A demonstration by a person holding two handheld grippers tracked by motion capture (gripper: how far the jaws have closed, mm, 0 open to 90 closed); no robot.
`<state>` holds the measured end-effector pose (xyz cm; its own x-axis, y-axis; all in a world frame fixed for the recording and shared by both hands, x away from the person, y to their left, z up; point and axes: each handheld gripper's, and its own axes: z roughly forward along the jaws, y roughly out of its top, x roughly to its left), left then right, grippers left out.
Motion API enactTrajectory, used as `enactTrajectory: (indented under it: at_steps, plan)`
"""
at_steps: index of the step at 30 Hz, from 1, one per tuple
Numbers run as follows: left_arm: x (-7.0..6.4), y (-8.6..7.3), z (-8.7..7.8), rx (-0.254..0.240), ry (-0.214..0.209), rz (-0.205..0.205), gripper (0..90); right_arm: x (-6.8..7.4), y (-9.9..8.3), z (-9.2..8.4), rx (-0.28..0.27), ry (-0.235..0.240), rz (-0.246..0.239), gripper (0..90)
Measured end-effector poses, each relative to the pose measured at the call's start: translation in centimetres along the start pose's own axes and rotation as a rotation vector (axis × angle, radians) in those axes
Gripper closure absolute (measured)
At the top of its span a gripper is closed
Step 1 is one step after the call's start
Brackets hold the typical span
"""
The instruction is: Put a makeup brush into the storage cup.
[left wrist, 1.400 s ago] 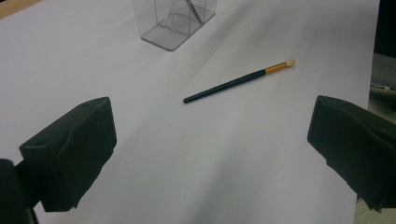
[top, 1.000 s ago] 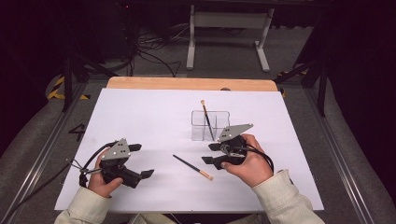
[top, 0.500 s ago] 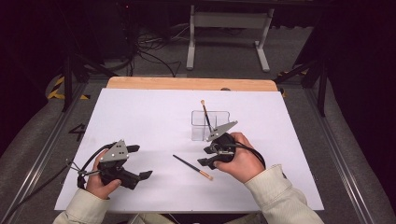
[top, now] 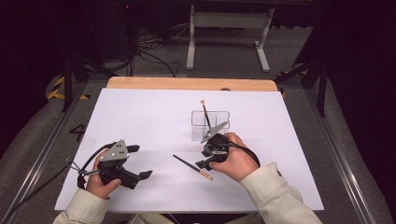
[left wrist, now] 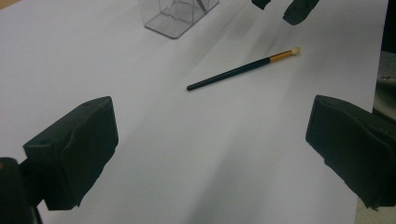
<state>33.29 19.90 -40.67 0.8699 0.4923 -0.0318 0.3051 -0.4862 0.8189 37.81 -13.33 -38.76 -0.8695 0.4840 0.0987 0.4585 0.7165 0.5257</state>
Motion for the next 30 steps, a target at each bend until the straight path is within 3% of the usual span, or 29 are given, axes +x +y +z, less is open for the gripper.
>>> enactTrajectory:
  at_steps: [15, 30]
  plan:
    - [-0.1, 0.0, 0.2, 0.006, -0.002, 0.003, 2.9, 0.0, 0.1, 1.5, 0.14, -0.007, 0.007, 56.3]
    - [-0.1, 0.0, 0.3, 0.014, 0.0, 0.007, 2.9, 0.2, 0.0, 2.5, 0.243, -0.004, 0.028, 61.9]
